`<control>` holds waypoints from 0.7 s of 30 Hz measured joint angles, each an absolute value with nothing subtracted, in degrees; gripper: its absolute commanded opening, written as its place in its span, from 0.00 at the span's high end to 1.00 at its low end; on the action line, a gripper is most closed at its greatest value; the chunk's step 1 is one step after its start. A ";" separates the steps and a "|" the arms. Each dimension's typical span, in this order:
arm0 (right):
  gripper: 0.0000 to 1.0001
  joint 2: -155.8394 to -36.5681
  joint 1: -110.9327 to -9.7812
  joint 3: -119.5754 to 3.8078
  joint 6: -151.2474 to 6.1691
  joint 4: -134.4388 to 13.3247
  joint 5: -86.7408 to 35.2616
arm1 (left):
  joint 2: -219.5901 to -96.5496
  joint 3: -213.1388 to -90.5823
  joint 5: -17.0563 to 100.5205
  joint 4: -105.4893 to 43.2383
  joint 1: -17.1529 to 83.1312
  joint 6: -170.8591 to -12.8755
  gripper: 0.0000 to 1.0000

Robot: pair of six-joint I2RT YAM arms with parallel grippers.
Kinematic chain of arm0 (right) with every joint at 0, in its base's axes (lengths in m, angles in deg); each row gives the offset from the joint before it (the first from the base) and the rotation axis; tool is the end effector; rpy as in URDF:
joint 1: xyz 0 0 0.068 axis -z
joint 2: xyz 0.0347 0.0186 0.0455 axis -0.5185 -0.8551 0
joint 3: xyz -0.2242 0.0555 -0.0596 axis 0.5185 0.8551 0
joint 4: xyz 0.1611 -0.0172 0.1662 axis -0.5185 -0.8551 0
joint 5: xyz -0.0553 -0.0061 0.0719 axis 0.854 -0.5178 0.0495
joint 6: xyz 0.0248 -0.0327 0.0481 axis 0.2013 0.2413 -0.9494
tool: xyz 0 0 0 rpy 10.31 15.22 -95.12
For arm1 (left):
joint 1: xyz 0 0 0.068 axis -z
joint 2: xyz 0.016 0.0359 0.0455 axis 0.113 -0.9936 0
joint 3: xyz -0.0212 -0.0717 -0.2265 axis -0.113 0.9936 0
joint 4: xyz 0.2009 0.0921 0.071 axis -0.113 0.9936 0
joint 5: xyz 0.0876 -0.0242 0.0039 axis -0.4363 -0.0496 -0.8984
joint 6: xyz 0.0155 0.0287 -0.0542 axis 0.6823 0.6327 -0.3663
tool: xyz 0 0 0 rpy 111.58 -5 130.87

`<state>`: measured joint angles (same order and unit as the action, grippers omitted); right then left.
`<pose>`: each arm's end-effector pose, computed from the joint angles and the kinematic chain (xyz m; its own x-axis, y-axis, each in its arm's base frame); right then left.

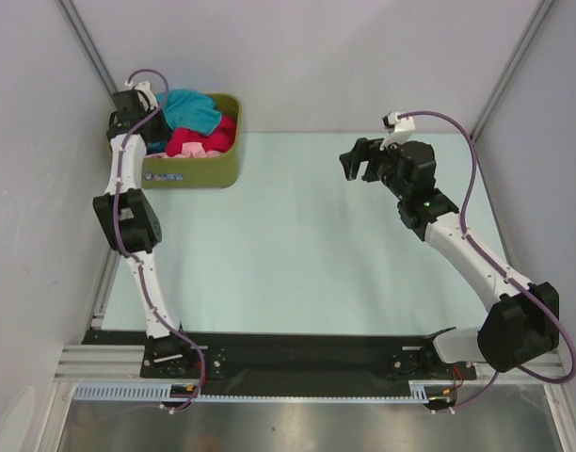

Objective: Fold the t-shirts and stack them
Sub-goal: Grab the tshirt from the pile, then move the tshirt to the center of the board

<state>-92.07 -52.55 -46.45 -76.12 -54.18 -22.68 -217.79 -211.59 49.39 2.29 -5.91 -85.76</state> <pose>0.2886 0.1168 0.3326 -0.1898 0.1190 -0.9746 -0.4087 0.8930 0.1887 0.4890 0.0937 0.2541 -0.5526 -0.2154 -0.8051 -0.0386 0.9716 -0.2334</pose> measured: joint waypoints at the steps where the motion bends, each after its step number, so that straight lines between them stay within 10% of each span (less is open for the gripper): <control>1: 0.15 -92.18 -53.03 -47.00 -75.86 -54.25 -22.35 | -217.47 -211.59 49.39 2.07 -5.94 -85.83 1.00; 21: 0.13 -93.01 -55.46 -47.63 -74.13 -52.50 -22.63 | -190.76 -217.51 58.49 8.12 0.49 -79.34 1.00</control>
